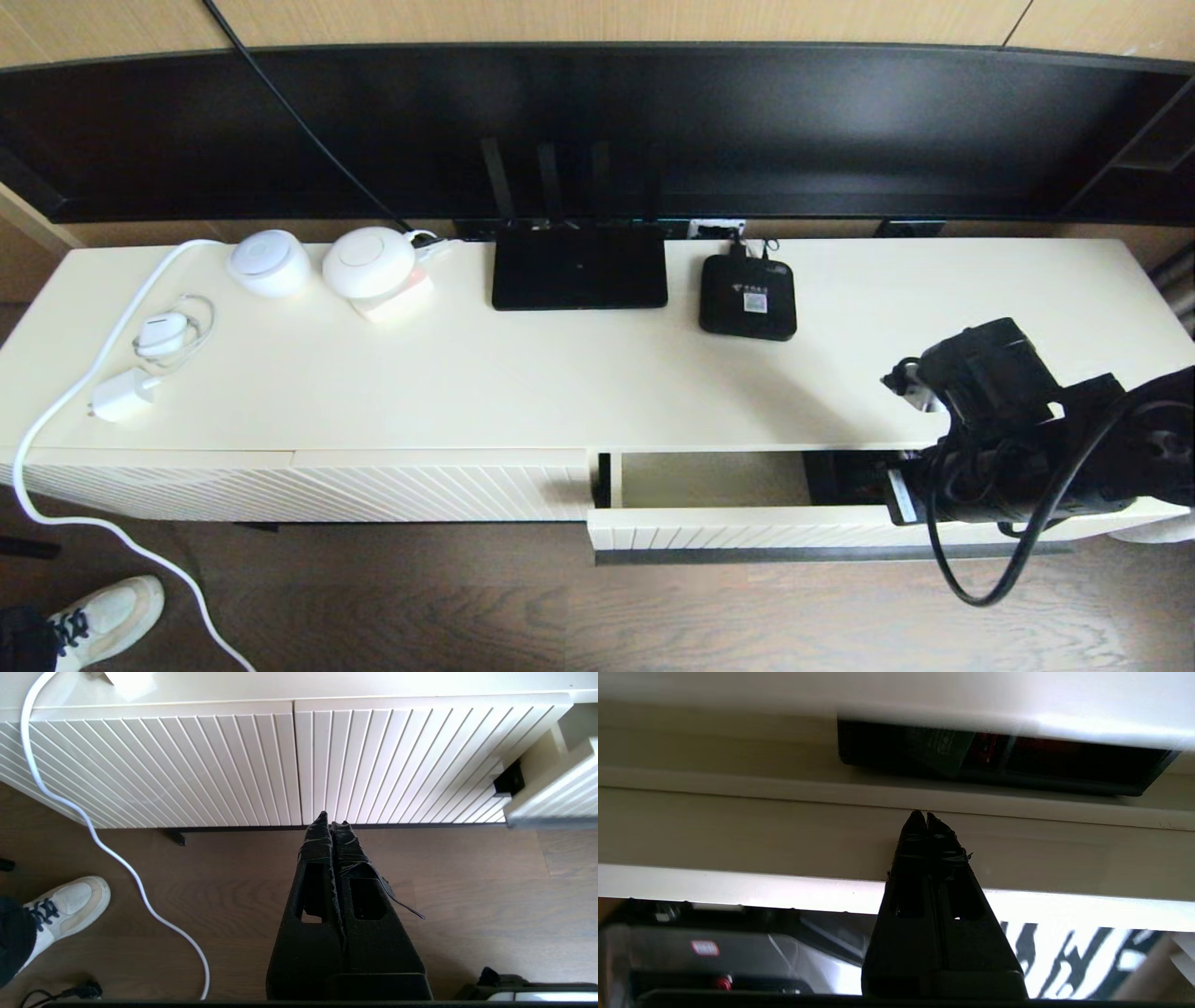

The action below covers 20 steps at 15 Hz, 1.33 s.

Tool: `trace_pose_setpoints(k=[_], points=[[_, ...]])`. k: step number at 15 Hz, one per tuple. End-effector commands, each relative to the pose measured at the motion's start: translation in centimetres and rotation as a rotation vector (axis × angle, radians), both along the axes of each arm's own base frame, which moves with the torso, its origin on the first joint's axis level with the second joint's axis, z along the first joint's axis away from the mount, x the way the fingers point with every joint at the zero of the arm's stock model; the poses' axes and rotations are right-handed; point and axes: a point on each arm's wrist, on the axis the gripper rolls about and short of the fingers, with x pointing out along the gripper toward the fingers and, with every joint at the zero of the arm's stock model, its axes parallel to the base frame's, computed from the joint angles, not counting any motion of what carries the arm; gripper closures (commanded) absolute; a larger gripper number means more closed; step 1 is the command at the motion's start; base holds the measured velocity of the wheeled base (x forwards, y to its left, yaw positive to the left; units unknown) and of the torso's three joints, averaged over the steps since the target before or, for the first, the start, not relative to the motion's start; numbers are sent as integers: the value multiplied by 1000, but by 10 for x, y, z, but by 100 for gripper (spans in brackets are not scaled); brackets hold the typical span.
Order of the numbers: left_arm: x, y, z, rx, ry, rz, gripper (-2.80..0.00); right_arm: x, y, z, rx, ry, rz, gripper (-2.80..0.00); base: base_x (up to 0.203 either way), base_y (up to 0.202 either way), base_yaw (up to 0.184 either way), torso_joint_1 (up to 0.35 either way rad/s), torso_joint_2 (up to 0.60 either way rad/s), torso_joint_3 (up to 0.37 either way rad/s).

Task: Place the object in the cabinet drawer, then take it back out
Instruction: Open the drawer

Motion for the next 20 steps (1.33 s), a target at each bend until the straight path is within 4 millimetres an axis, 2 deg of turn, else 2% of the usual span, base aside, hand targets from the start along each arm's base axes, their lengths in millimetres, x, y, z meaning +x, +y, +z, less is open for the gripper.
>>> trace_pose_setpoints(k=[1,13,20], points=[[0,0,0,0,0,0,0,-6,0,-3,-7,18,3,0,0,0,0,0,0,0],[0,0,0,0,0,0,0,-48,-1,-34,-62,179,56,0,0,0,0,0,0,0],[0,0,0,0,0,0,0,-58,2,-43,-80,223,79,0,0,0,0,0,0,0]])
